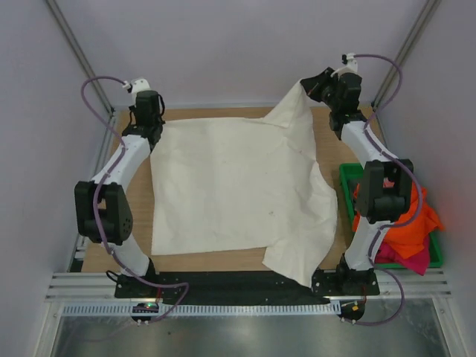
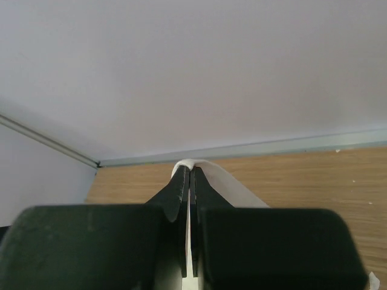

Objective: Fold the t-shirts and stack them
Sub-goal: Flatten the tshirt out

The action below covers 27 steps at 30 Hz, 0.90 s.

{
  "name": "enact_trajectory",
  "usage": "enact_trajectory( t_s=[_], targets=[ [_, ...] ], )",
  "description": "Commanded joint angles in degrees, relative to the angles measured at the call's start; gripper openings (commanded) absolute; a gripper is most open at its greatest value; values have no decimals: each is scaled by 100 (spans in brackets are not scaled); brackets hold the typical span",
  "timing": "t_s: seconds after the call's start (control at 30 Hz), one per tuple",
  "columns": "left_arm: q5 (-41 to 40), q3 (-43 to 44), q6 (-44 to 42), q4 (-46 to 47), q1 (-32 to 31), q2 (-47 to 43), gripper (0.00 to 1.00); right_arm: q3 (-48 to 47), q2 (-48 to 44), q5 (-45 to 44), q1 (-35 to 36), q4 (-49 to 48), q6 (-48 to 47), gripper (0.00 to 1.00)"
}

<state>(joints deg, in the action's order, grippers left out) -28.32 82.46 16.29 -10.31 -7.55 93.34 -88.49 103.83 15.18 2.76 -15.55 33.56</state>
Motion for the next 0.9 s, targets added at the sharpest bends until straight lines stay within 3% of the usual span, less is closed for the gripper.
enact_trajectory(
  t_s=[0.0, 0.13, 0.27, 0.47, 0.87],
  targets=[
    [35, -64, 163, 1093, 332, 734, 0, -405, 724, 204, -4, -932, 28, 1],
    [501, 753, 287, 829, 614, 2605, 0, -1483, 1937, 397, 22, -591, -121, 1],
    [810, 1501, 339, 495, 737, 3338, 0, -2275, 2685, 503, 22, -81, -122, 1],
    [1161, 1957, 603, 311, 1045, 3638, 0, -2858, 3082, 425, 31, 613, -78, 1],
    [1732, 2090, 770, -225, 1212, 3419, 0, -2006, 1941, -58, 22, 2002, 203, 1]
  ],
)
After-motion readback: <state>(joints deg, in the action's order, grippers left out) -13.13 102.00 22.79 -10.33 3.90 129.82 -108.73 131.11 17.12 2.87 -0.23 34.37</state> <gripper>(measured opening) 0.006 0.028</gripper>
